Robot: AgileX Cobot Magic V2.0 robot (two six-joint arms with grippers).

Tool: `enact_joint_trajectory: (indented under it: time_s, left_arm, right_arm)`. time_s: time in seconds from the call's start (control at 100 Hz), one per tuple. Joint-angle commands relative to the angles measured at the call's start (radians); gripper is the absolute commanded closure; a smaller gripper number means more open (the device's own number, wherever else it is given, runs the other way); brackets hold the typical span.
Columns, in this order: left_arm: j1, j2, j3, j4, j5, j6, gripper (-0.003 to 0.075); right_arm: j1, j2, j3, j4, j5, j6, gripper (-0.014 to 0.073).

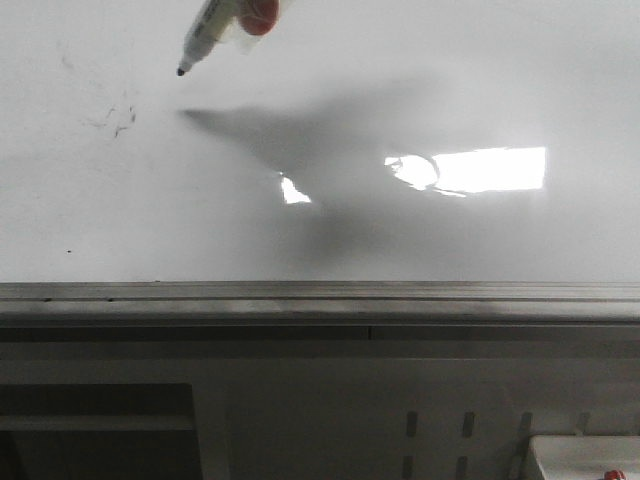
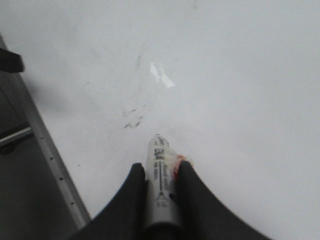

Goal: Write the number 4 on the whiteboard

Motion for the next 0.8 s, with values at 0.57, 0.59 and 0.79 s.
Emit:
enact_joint_trajectory:
  time_s: [0.57,0.59,0.79]
  left_arm:
    - [0.032,-0.001,-0.029,-0.019,-0.122,-0.011,0.0261]
    - [0.032,-0.001,-0.029,-0.019,-0.122,-0.011,0.0261]
    - [0.032,-0.001,-0.029,-0.017,-0.122,-0.011,0.0261]
  right_arm:
    - [-0.038,-0.028,0.054,0.000,0.005,-0.007,0.0658]
    - [-0.051,-0.038,0.058,0.000,0.010,-0.007,0.0658]
    - [-0.135,-0.135,0.141,0.000,0.049,-0.001,0.0658]
